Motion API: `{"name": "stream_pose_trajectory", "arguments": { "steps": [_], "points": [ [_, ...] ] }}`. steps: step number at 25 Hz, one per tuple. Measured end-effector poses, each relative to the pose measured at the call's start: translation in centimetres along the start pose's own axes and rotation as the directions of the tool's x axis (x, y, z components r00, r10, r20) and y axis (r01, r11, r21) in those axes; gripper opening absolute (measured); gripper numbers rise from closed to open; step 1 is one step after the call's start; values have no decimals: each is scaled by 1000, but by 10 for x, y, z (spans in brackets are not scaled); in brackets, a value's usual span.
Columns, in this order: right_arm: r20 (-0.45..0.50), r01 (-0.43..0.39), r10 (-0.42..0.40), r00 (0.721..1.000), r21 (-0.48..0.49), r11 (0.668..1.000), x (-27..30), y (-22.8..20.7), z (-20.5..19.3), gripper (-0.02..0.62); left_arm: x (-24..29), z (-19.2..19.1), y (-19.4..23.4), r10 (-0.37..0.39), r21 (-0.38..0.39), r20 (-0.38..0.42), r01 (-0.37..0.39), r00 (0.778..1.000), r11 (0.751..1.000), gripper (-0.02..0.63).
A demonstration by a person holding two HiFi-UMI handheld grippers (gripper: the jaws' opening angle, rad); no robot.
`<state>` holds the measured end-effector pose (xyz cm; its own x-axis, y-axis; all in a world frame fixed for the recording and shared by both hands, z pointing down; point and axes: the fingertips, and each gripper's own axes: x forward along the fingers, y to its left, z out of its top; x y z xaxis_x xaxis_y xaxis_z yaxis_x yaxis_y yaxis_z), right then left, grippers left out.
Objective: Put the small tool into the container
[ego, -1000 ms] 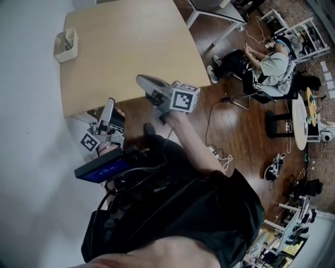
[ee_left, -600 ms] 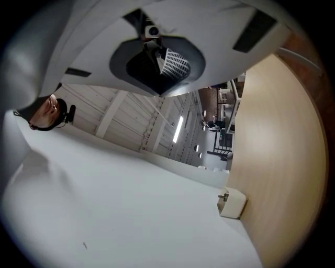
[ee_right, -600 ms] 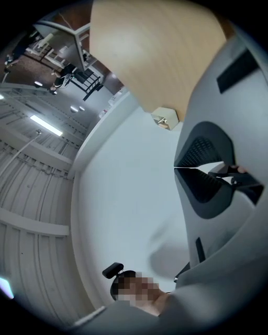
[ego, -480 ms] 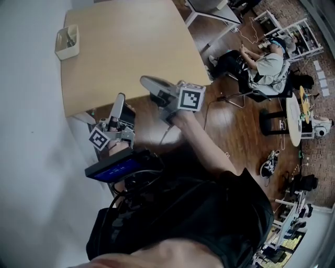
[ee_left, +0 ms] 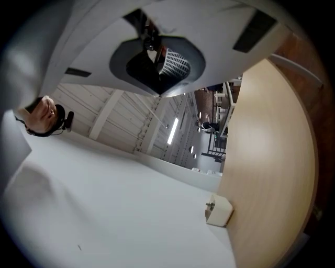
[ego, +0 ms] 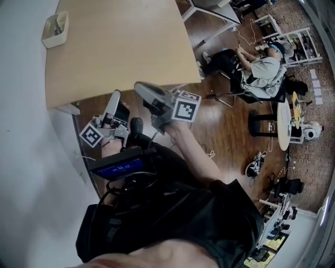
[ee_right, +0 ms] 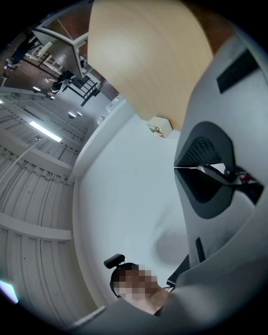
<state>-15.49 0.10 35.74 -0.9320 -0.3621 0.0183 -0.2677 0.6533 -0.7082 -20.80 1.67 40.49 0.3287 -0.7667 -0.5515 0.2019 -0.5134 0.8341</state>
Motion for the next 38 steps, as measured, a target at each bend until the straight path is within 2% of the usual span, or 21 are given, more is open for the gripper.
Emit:
{"name": "stream_pose_trajectory", "arguments": {
  "steps": [2, 4, 6, 8, 11, 13, 16, 18, 20, 22, 29, 33, 38],
  "points": [
    [19, 10, -10, 1000, 5, 1000, -21, -9, 0, -15, 7, -21, 9, 7, -24, -30, -7, 1000, 1000, 2],
    [42, 14, -16, 999, 50, 999, -48, -24, -3, -15, 12, -47, 15, 23, -30, -60, -25, 998, 999, 2],
    [69, 6, -12, 998, 86, 996, -69, -37, 1, -18, 18, -67, 17, 52, 5, -85, -51, 995, 999, 2],
    [101, -44, 35, 994, 94, 995, -82, -38, 8, -18, 23, -80, 15, 84, 50, -98, -79, 992, 996, 2],
    [105, -138, 127, 986, 101, 985, -99, -33, 15, -18, 25, -103, 5, 124, 106, -71, -116, 990, 988, 2],
    [99, -181, 170, 980, 116, 977, -102, -35, 22, -18, 29, -108, -2, 148, 178, -50, -137, 988, 974, 2],
    [79, -232, 225, 971, 79, 970, -117, -24, 41, -18, 40, -112, -15, 169, 257, 22, -169, 985, 951, 2],
    [62, -258, 255, 965, 49, 965, -147, -19, 55, -18, 47, -139, -27, 182, 279, 73, -195, 981, 940, 2],
    [56, -282, 280, 958, 37, 959, -185, -19, 67, -18, 54, -180, -38, 205, 319, 90, -223, 975, 921, 2],
    [50, -311, 309, 950, 50, 949, -203, -23, 67, -18, 51, -204, -40, 222, 349, 111, -247, 969, 904, 2],
    [20, -380, 379, 925, 82, 921, -190, -25, 40, -18, 18, -208, -24, 275, 369, 158, -316, 948, 874, 2],
    [33, -430, 429, 903, 33, 902, -219, -12, 44, -18, 29, -239, -33, 240, 410, 143, -278, 960, 869, 2],
    [31, -446, 446, 894, -1, 895, -229, 2, 45, -18, 35, -246, -40, 219, 410, 144, -260, 965, 874, 2]
  ]
}}
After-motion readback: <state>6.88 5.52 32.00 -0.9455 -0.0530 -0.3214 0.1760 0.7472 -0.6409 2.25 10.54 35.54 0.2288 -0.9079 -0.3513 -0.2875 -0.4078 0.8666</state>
